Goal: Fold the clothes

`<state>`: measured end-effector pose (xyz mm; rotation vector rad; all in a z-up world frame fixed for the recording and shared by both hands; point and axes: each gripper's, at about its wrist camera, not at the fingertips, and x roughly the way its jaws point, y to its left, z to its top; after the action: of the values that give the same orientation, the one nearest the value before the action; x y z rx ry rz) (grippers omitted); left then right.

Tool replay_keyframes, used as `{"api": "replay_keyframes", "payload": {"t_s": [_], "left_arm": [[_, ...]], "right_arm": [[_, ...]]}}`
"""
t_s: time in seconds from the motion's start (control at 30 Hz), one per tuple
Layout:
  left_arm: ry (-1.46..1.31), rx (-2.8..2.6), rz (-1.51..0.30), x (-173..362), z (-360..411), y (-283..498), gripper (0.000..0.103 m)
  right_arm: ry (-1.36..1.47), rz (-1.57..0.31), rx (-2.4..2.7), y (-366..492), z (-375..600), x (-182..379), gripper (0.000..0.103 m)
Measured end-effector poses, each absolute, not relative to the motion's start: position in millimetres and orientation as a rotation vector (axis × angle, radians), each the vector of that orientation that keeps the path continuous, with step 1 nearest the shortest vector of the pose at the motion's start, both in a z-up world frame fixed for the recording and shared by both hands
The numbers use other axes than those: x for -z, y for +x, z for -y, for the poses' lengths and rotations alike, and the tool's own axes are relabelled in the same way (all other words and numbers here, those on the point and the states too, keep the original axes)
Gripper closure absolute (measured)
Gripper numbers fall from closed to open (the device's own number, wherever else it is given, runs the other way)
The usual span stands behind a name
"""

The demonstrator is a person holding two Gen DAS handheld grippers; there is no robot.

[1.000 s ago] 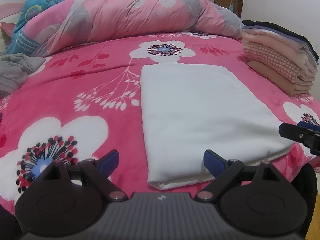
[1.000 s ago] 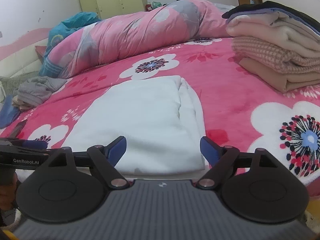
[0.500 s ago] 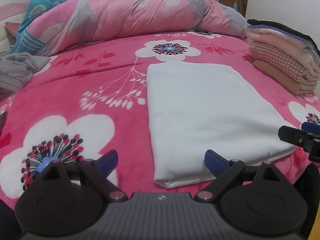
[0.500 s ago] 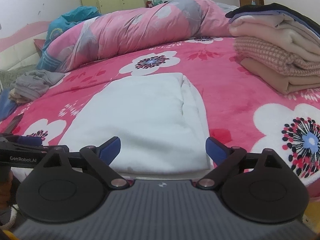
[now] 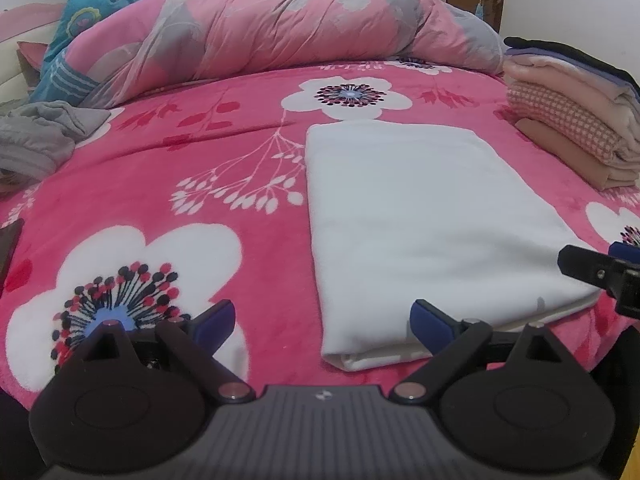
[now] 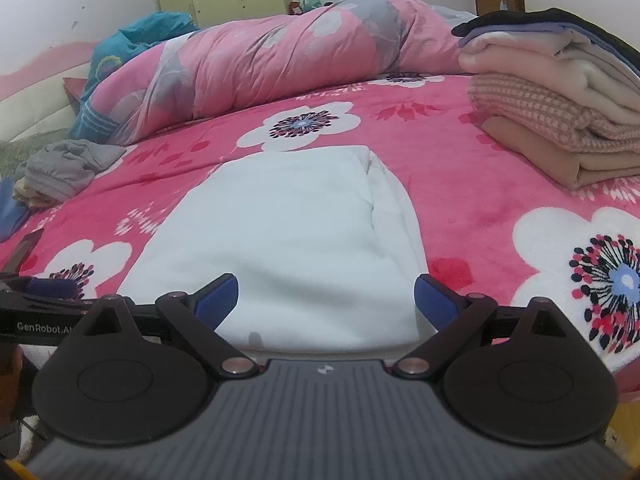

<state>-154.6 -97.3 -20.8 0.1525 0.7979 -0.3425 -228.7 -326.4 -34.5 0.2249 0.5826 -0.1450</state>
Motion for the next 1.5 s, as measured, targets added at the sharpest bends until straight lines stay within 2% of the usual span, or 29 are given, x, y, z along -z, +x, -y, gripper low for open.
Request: {"api": "replay_keyframes", "payload": {"t_s": [0.6, 1.17, 1.33, 1.5], "left_arm": [[0.147, 0.33, -0.816, 24, 94, -155, 0.007], [0.136, 0.311, -0.815, 28, 87, -152, 0.006], [0.019, 0.367, -0.75, 22, 68, -149, 0.004], [-0.049, 0.395, -0.652, 16, 55, -137, 0.002]], "right_arm": [[0.225, -0.595, 0.155, -227, 323, 35, 0.002], [0.239, -0.605, 0.163, -220, 316, 39, 0.001], [0.265, -0.555, 0.197, -224, 322, 39, 0.001], [0.414, -0.491, 0.22, -233, 352, 42, 0.001]]}}
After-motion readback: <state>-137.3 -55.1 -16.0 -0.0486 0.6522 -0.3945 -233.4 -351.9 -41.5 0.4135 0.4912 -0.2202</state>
